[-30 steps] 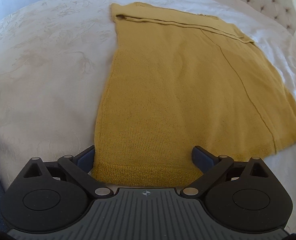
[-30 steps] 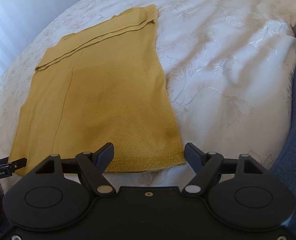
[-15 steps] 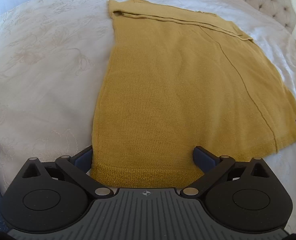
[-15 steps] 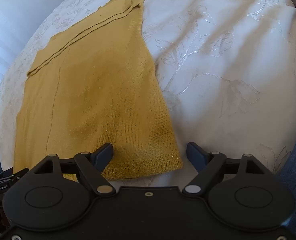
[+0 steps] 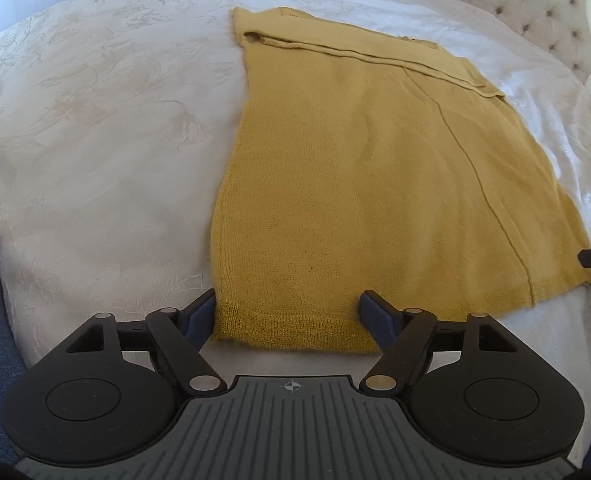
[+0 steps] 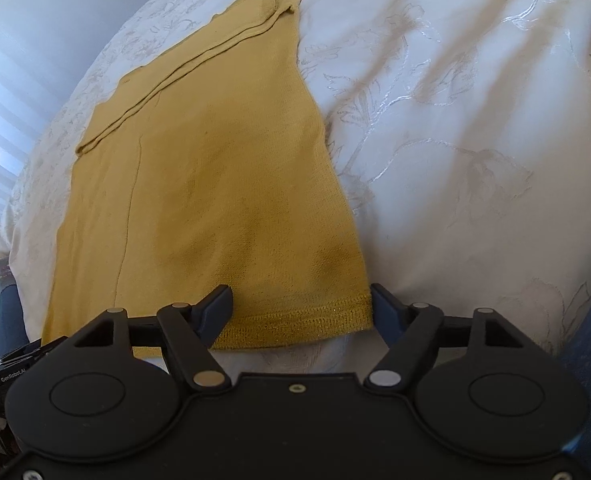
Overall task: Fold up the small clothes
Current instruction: 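Move both grippers to the ribbed hem of the yellow sweater, then close both grippers on the sweater hem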
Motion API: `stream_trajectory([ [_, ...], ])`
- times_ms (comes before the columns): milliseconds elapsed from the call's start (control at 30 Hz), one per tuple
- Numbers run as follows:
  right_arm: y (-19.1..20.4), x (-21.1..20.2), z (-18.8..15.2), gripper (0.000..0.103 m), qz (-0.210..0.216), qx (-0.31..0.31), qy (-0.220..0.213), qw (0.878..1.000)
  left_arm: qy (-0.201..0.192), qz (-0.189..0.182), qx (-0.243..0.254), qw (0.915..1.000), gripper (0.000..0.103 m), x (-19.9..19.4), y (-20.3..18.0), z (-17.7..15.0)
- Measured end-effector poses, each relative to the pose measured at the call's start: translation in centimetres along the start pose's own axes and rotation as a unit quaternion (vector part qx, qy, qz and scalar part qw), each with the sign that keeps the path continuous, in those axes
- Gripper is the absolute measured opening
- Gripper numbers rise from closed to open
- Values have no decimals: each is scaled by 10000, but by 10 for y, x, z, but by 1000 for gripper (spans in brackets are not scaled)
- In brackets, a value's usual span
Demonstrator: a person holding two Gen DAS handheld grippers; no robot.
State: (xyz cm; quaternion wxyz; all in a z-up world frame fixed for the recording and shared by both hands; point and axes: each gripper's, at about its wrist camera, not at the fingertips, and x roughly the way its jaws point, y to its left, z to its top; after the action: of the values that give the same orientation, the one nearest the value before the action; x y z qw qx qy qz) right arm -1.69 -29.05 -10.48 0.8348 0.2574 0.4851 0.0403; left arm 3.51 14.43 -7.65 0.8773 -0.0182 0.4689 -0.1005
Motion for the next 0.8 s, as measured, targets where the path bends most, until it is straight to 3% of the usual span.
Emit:
stream_trajectory([
  [133,2,1,1,75,13,11,2,10000,-28,-58,-427,9991,73,1,13,1],
  [300,3,0,1,72,16,-1,-11,10000,-93,-260,-762,9967,45,1,26,1],
  [400,4,0,0,67,22,-20,-28,10000,-77,-280,-771,9966,34,3,25,0],
  [467,5,0,0,59,30,-52,-24,10000,-78,-375,-754,9964,28,4,24,0],
  [567,8,0,-1,32,-7,-140,-38,9999,-78,-410,-668,9969,23,5,21,1],
  [700,9,-4,-3,23,-5,-198,-206,9996,-168,-659,-686,9953,9,2,21,-1],
  [800,9,-11,-4,18,105,-203,-391,9990,-436,-698,-596,9948,8,-6,17,-2],
])
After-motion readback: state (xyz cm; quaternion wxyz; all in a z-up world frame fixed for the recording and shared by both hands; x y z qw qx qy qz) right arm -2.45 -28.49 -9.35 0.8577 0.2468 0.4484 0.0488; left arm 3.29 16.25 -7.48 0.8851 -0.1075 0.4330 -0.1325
